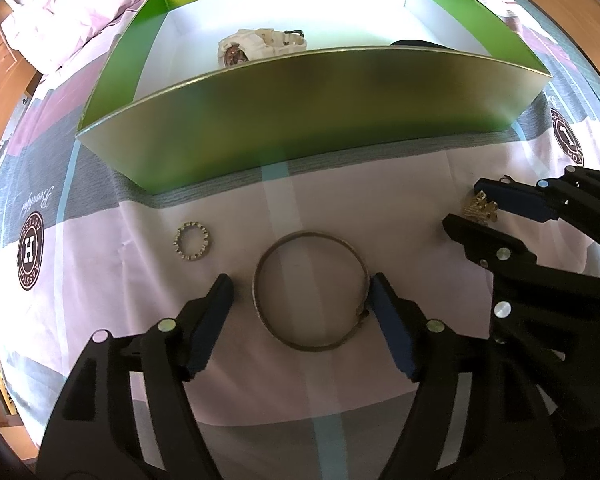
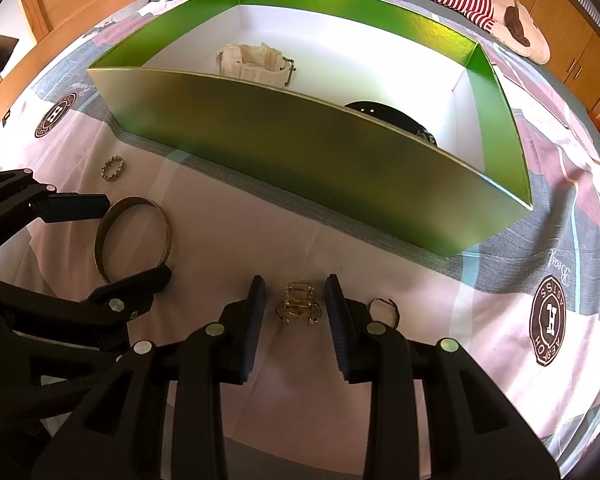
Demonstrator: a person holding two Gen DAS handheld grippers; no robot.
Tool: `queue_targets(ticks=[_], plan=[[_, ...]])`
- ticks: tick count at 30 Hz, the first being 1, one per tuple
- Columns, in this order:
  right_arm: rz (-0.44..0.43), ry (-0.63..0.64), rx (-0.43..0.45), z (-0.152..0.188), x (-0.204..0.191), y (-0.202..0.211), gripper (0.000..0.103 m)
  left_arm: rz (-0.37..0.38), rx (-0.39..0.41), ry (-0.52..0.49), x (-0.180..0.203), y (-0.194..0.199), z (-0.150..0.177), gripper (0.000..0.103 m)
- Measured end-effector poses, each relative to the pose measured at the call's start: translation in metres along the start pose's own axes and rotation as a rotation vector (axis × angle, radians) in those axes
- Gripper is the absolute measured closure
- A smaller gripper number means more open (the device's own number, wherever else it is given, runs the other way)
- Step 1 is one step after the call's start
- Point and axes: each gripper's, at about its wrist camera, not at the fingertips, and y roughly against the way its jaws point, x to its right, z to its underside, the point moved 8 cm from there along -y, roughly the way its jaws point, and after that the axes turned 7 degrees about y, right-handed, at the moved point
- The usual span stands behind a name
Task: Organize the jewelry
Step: 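Lift the silver bangle with the left tool while the right lifts the gold charm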
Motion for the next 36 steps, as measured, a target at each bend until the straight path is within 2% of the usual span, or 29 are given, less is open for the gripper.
queue_targets(ticks=[4,11,14,16,36], plan=[[0.000,-0.006,0.001,0.000,0.001,0.000,0.071,-0.001,0.001,0.002,-0.002,-0.001,0.001,0.031],[0.005,-0.009,0.006,0.001,-0.001,0.001,0.072,0.015,0.000,-0.008,0.000,-0.002,0.001,0.044],[-0.015,-0.022,0.012,0.000,-0.002,0.003,0.085,0.012,0.000,-0.010,0.001,-0.002,0.000,0.044],[-0.016,-0.026,0.017,-0.001,-0.001,0.004,0.087,0.018,0.002,0.004,0.000,-0.001,-0.001,0.044],[-0.018,-0.091,0.124,-0.003,0.024,0.033,0.088,0.006,0.016,0.026,-0.002,0.005,-0.004,0.044]])
